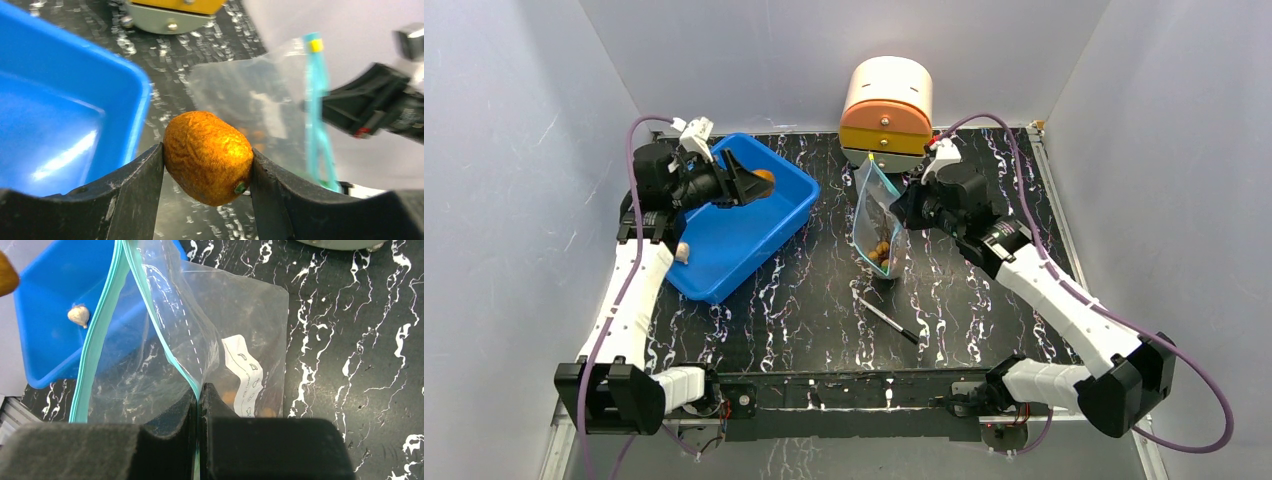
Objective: Place the food in the zip-top bag and seal the zipper
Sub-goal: Pick up the fake fruit from the bin, then place the fake fruit in the zipper food storage bag.
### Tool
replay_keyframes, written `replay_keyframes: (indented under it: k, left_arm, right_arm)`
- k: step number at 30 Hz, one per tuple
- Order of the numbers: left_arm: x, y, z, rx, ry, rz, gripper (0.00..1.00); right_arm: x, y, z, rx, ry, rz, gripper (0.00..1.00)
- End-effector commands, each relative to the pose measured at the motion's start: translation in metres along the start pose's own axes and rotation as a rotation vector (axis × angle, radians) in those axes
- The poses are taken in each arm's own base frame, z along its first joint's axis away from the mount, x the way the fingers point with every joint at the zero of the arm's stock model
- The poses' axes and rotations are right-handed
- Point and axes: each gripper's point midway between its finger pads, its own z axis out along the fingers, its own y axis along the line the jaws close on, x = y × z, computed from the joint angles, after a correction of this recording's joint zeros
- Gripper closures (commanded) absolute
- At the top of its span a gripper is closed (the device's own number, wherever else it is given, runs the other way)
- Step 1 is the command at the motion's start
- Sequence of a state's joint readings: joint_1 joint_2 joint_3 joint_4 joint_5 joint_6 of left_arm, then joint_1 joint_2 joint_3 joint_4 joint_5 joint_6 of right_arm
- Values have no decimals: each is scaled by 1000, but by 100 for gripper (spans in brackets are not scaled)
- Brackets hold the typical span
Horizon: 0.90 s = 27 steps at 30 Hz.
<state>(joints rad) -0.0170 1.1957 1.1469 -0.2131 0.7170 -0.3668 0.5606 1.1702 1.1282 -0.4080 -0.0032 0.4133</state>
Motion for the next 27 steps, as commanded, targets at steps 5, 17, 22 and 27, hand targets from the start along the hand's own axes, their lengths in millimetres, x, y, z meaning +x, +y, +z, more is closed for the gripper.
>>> replay_keyframes:
  k: [5,17,22,27]
  left_arm:
    - [15,-98,12,301,26,-39,76]
    - [40,-157,38,470,78,-28,76]
    - [63,-180,56,514,137,-9,75]
    - [81,-184,69,487,190,38,72]
  right_arm:
    - [-13,8,14,-40,-65,45,100]
    - [-9,15,21,-76,-46,83,100]
    - [-11,17,20,-82,-49,90,100]
    - [-11,19,20,-91,-47,97,100]
